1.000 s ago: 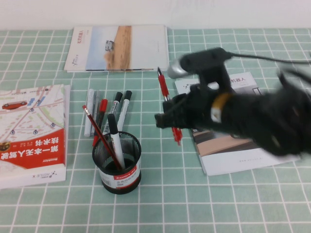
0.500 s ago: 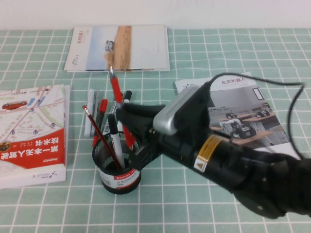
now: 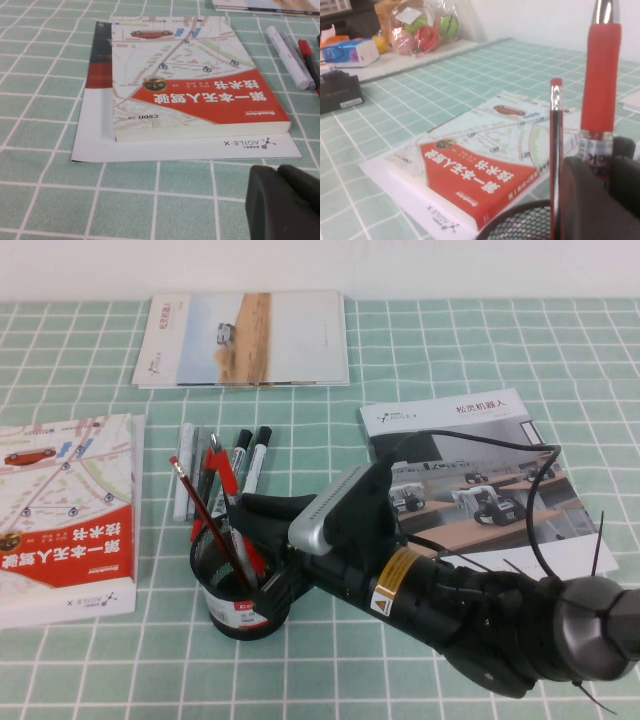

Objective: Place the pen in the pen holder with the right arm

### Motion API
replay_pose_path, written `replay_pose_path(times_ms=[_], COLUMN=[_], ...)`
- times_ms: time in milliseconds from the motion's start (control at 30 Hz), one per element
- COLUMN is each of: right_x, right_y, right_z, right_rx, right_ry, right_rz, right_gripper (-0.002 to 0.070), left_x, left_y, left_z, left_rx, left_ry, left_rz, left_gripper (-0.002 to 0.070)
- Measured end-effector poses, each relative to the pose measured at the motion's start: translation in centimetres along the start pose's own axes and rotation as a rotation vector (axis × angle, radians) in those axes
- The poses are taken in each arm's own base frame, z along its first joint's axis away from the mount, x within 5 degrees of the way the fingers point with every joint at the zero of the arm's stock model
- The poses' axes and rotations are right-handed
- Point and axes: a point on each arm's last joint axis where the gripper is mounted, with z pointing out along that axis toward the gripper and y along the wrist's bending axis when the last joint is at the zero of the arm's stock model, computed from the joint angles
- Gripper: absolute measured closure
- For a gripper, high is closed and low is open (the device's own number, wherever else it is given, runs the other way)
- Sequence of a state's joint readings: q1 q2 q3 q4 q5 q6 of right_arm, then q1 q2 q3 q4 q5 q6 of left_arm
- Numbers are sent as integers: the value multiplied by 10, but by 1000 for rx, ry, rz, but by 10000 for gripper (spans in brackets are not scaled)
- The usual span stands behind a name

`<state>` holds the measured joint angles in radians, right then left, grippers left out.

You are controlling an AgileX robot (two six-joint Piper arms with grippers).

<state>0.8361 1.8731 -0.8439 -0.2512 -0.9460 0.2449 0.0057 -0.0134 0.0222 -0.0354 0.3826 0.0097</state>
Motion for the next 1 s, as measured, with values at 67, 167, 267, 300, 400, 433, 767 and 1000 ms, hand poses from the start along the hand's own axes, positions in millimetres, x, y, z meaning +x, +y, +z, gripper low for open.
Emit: replay_pose_path(times_ms=[67,167,267,300,400,433,767,1000], right_x=[2,4,6,7,8,7,-45,-81], right_y=[0,-1,-1,-1,-2,-2,11,21], right_z=[1,1,1,1,0,0,-50,-123], right_rx=[1,7,12,13,18,21,51,146], right_ry=[6,29,51,55,74,81,261,317], right_rz=[-1,-1,-1,-1,7,13,-59,-99], right_gripper=[579,518,466,460,449,449,638,691], left_x=[0,0,0,0,0,0,0,0], left_y=[0,0,0,0,0,0,0,0], left_z=[0,0,0,0,0,0,0,0], left_rx=[0,0,0,0,0,0,0,0], left_ry=[0,0,0,0,0,0,0,0], left_rz=[0,0,0,0,0,0,0,0], left_gripper=[679,679,679,679,679,679,679,679])
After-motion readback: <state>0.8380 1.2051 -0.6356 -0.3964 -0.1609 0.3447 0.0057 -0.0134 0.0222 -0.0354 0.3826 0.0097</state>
